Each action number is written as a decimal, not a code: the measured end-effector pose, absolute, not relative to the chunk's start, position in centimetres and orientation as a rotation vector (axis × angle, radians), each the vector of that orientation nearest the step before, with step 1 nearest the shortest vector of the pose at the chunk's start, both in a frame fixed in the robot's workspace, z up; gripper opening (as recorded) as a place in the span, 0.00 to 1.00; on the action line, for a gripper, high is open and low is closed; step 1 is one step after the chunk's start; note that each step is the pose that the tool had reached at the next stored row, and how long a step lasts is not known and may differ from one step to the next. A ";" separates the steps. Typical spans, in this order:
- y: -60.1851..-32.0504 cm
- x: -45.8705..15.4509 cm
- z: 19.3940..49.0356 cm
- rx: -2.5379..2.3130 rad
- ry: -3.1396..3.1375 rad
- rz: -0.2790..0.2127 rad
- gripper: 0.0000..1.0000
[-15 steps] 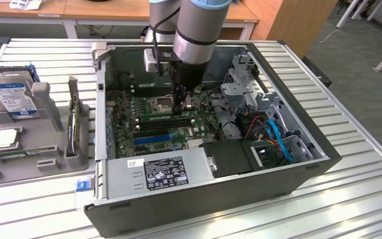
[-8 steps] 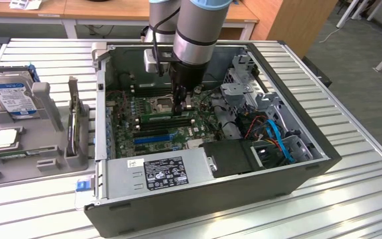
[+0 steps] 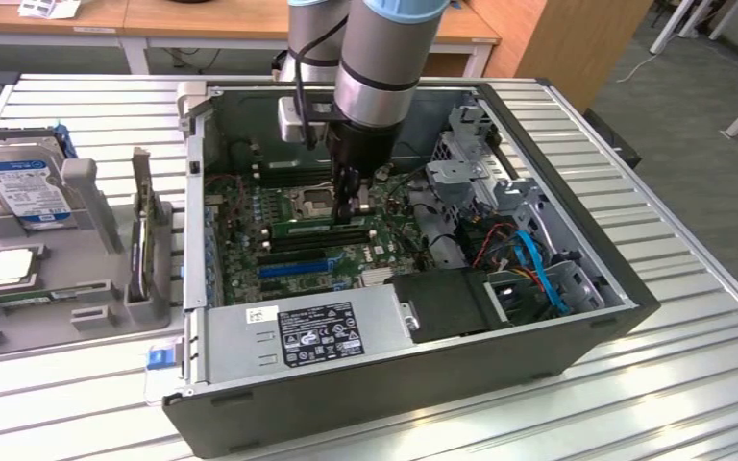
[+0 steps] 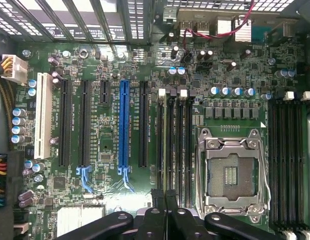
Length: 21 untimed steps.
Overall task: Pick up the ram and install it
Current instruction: 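Insert the ram into the slot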
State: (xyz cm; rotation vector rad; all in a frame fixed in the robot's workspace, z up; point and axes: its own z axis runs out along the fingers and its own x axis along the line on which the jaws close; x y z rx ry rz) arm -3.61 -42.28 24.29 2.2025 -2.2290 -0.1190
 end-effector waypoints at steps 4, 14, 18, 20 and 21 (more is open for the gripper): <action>-42.3 -3.6 24.2 2.202 -2.229 -0.119 0.11; -42.3 -3.6 23.9 2.202 -2.230 -0.119 0.11; -42.3 -3.6 23.8 2.201 -2.231 -0.119 0.11; -42.3 -3.6 23.8 2.200 -2.231 -0.119 0.11; -42.3 -3.6 23.8 2.200 -2.232 -0.119 0.11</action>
